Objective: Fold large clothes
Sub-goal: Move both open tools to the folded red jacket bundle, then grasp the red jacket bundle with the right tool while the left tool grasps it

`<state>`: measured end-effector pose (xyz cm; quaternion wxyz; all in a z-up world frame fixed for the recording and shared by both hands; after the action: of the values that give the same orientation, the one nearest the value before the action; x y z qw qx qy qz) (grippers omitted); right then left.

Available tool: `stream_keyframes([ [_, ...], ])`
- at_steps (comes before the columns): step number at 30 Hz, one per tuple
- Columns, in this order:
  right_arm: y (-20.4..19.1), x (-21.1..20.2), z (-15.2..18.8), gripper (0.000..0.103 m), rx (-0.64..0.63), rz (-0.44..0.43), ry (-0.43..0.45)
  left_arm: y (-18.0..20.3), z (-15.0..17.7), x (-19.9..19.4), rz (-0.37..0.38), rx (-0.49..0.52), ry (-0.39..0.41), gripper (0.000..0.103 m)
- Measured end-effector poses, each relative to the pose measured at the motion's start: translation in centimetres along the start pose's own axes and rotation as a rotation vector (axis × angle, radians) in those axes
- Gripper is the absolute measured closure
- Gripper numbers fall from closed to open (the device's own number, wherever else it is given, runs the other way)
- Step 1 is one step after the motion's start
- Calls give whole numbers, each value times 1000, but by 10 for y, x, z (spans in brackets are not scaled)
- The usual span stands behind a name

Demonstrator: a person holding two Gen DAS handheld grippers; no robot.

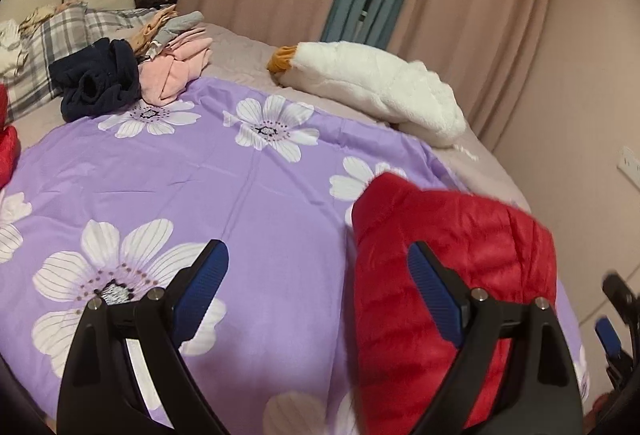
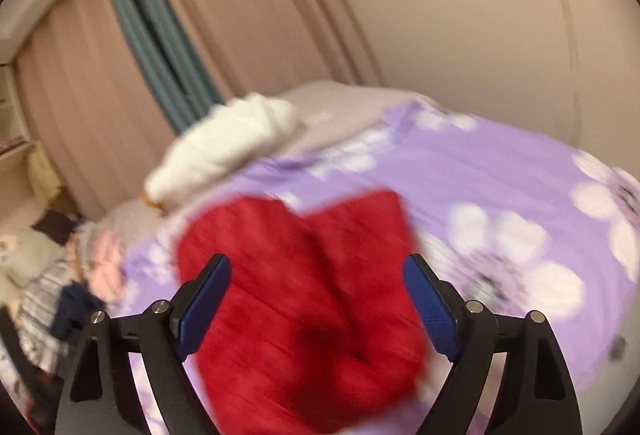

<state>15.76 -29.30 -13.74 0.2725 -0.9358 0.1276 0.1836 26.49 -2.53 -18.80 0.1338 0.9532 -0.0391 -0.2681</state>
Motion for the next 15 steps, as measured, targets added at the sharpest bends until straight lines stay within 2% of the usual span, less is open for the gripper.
stream_keyframes([
  [2,-25,26,-7,16,-29,-68,2,3,-5,12,10,-22,-9,12],
  [3,-34,42,-7,19,-30,-84,-24,6,-7,19,12,-24,-18,12],
  [4,-39,59,-6,31,-21,-83,-54,9,-8,26,8,-22,-24,13],
  [6,-42,90,0,45,-30,-29,-98,17,-9,40,-12,2,-26,13],
  [8,-33,109,7,46,-52,74,-103,26,-9,53,-31,37,-28,14],
  [10,-17,117,12,46,-40,90,-102,35,-7,66,-23,66,-24,18],
  [12,-6,119,14,46,-46,99,-97,46,-3,84,-9,86,-63,24],
  [15,7,124,13,46,-53,149,-92,64,10,112,69,46,-128,32],
])
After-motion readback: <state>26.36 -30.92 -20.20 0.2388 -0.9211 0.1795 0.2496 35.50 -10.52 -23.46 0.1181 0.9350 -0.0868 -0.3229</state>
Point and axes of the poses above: each gripper's, at about its wrist camera, not at the fingertips, and x roughly the way its jaws point, y to its right, z to its underside, the point moved 3 cm from there along x, roughly the way its jaws point, and after that the axes turned 3 degrees about x, right-handed, at the moved point
